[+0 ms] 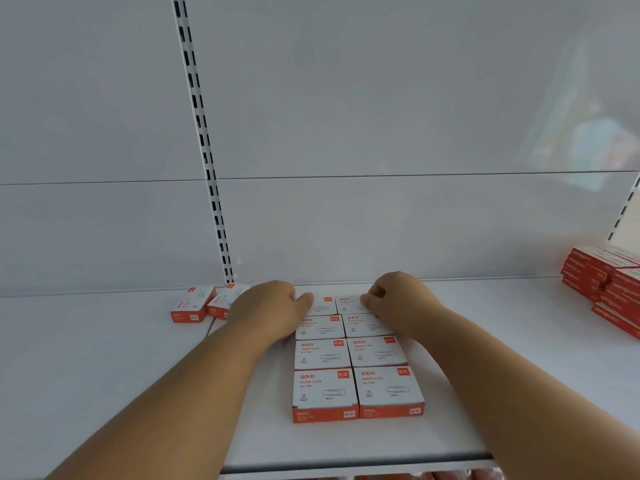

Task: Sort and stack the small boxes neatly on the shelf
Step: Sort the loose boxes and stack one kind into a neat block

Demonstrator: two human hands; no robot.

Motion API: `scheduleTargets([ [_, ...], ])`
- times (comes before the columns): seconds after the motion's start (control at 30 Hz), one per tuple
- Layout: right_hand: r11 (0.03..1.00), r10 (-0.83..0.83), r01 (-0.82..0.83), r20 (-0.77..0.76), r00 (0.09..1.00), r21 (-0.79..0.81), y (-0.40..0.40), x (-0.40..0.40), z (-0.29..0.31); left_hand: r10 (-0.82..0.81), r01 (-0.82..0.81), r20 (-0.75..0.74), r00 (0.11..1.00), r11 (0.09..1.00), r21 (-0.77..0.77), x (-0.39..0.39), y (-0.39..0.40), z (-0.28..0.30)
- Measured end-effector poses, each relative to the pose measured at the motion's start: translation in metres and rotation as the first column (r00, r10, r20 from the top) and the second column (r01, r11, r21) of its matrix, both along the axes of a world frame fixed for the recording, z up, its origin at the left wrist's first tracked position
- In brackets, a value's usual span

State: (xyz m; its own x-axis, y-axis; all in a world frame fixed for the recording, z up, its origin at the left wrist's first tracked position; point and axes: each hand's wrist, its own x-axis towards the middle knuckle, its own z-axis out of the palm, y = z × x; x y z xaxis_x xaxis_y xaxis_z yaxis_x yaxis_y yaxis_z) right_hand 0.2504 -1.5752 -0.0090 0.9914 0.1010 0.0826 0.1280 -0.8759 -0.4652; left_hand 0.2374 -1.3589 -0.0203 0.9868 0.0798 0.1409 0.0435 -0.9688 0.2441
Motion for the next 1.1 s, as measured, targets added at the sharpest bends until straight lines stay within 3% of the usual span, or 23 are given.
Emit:
scheduleTargets([
  [0.27,0.997,-0.019,0.016,-0.041,0.999,-0.071,0.001,-0.006,0.012,-0.084,0.083,-0.033,0.996,0.996,-0.009,-0.004,0.004,0.006],
  [0.4,0.978,-0.028,0.042,0.068,0.997,-0.206,0.013,-0.011,0.021,-0.122,0.122,-0.015,0.992,0.992,-0.019,-0.01,0.007,0.011],
  [0.53,0.983,0.06,-0.024,0.196,0.979,-0.181,0.047,-0.019,0.033,-0.105,0.113,0.146,0.984,0.993,-0.047,-0.027,0.033,0.019],
  [0.63,0.981,0.163,-0.137,0.2,0.966,-0.137,0.083,-0.024,0.044,-0.001,0.032,0.327,0.945,0.995,-0.091,-0.037,0.08,0.03],
  [0.7,0.967,0.239,-0.218,0.179,0.954,-0.129,0.111,-0.026,0.049,0.084,-0.047,0.362,0.928,0.993,-0.112,-0.041,0.115,0.037],
  [0.9,0.852,0.33,-0.356,-0.133,0.935,-0.383,0.186,-0.018,0.04,0.081,-0.055,0.119,0.99,0.977,-0.207,-0.041,0.165,0.01],
  [1.0,0.854,0.289,-0.356,-0.223,0.931,-0.379,0.203,-0.011,0.034,0.055,-0.049,0.028,0.998,0.984,-0.172,-0.035,0.166,0.005],
  [1.1,0.882,0.266,-0.323,-0.203,0.942,-0.342,0.208,-0.003,0.031,-0.009,0.009,0.003,1.0,0.961,-0.276,-0.033,0.171,0.001],
])
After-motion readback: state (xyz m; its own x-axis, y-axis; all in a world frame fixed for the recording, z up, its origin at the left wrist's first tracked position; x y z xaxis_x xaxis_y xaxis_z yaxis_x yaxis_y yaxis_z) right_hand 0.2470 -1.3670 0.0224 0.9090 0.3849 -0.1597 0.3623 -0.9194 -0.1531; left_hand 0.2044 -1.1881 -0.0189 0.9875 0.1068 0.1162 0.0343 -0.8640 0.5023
